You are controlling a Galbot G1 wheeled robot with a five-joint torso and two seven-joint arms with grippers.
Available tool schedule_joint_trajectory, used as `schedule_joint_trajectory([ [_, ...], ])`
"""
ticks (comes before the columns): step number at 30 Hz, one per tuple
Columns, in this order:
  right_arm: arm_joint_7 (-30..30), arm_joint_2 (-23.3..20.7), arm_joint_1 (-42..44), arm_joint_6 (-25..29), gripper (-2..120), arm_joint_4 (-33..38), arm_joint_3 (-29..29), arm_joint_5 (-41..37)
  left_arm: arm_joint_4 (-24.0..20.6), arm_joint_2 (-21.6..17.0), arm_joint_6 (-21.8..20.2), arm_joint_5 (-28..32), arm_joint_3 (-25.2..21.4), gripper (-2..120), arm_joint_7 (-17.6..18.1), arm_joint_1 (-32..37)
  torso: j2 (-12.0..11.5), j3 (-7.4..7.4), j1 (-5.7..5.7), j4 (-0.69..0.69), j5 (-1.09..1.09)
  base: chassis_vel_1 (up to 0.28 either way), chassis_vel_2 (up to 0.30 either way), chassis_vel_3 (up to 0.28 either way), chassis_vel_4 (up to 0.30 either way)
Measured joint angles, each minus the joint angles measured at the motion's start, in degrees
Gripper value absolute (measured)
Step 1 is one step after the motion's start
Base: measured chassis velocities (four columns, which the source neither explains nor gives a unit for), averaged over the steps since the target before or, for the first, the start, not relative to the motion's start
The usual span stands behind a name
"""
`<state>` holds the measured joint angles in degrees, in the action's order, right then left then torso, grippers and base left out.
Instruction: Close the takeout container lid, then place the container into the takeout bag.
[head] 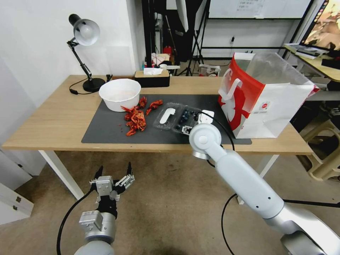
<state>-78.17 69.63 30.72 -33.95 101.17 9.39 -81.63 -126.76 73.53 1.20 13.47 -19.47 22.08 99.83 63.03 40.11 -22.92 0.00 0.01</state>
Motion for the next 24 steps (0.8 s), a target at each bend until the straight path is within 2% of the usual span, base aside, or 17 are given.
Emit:
schedule_joint_trajectory([
  [24, 0.25, -1.93, 0.63, -0.11, 100, 0.58, -1.34, -0.02, 0.44, 0.08, 0.29, -0.34, 0.27, 100, -0.02, -0.06, -0.01, 0.0, 0.0, 0.0, 0.0, 0.0, 0.0, 0.0, 0.0],
])
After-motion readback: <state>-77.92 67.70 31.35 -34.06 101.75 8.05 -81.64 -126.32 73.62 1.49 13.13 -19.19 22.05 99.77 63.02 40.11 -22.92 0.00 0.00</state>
